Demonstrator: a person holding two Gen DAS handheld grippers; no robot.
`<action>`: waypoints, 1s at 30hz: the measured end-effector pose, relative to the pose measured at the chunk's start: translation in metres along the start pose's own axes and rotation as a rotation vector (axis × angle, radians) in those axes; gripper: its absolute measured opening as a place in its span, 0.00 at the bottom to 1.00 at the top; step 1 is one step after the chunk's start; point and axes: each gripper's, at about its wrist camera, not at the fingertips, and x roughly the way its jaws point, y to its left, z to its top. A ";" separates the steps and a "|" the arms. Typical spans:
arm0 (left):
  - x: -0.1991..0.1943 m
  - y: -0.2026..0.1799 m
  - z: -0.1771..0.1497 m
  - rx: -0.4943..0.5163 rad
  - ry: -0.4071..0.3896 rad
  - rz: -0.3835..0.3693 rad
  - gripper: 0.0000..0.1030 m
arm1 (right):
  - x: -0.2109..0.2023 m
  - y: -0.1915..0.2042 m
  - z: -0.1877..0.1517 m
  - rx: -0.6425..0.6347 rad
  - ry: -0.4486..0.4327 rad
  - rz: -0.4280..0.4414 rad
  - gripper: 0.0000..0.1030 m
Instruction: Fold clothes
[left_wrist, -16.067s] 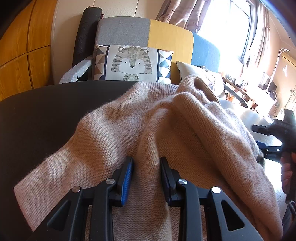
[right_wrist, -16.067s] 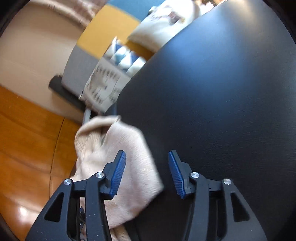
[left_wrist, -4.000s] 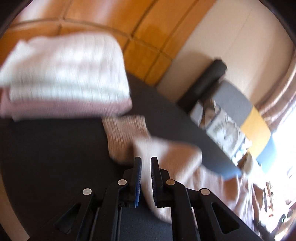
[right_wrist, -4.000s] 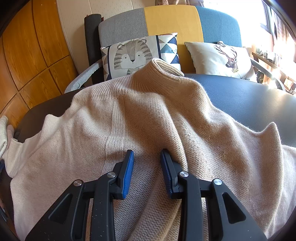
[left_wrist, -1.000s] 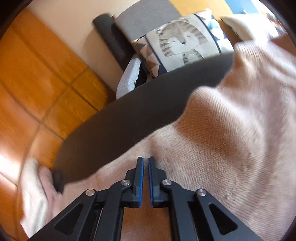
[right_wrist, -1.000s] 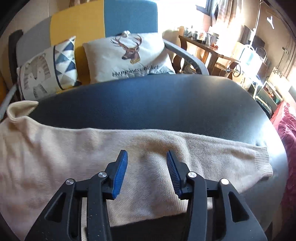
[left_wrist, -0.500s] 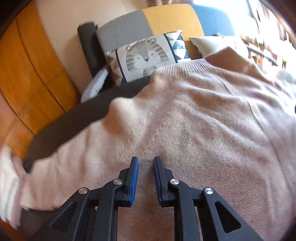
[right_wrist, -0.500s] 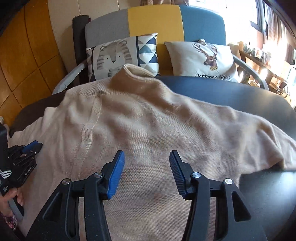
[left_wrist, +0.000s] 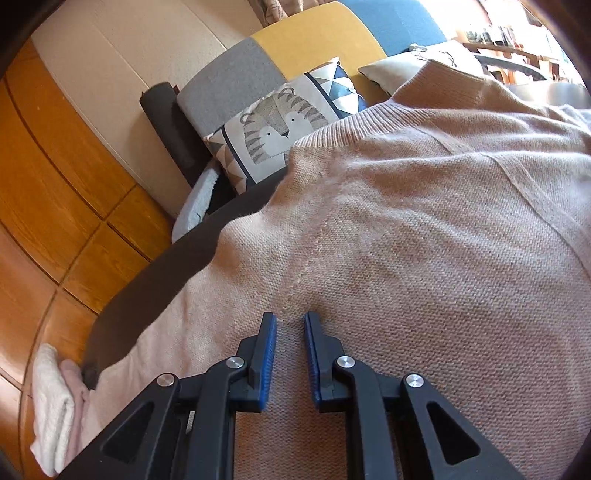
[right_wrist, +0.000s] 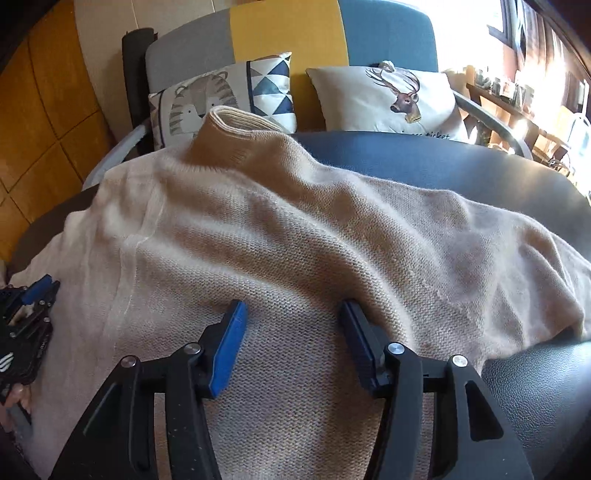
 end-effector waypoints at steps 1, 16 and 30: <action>0.001 0.001 -0.001 -0.003 -0.001 -0.001 0.14 | -0.011 -0.011 -0.002 0.041 -0.026 0.018 0.55; 0.006 0.008 -0.007 -0.025 -0.013 -0.015 0.14 | -0.112 -0.320 -0.066 0.907 -0.168 -0.156 0.55; 0.000 0.004 -0.005 -0.037 -0.020 -0.012 0.13 | -0.102 -0.398 -0.053 1.021 -0.207 -0.259 0.07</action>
